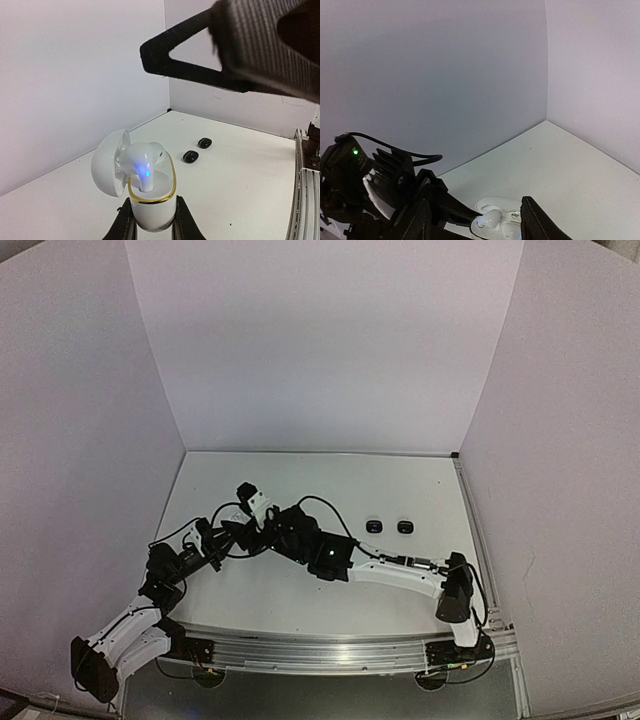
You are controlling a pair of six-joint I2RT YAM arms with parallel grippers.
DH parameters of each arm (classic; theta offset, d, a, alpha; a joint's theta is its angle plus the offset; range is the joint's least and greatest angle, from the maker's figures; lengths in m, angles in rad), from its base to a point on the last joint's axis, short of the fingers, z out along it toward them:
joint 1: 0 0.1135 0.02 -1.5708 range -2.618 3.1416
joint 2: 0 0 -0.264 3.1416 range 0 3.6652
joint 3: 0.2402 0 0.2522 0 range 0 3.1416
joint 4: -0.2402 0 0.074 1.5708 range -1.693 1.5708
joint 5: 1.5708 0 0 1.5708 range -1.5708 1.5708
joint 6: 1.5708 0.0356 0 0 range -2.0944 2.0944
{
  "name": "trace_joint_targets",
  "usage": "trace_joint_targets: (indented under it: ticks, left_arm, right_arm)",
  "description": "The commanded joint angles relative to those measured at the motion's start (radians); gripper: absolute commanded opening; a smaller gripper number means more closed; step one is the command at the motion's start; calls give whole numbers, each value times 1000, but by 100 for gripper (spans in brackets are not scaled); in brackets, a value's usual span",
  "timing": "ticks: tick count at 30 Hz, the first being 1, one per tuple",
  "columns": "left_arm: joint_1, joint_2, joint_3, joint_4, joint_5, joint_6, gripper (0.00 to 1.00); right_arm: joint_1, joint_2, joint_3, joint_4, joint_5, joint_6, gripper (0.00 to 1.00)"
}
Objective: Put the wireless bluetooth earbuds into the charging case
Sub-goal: Adjust the left earbud in the left side groove of the charging case.
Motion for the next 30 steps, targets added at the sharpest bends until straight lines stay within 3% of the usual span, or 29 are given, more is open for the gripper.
trace_joint_targets:
  ticks: [1, 9, 30]
  left_arm:
    - [-3, -4, 67, -17, 52, 32, 0]
    - [-3, 3, 75, -57, 125, 81, 0]
    - [-3, 16, 83, -62, 136, 82, 0]
  right_arm:
    - [-62, -99, -24, -67, -237, 144, 57]
    - [-81, -30, 102, -259, -394, 173, 55]
    - [-95, 12, 114, -266, -468, 265, 44]
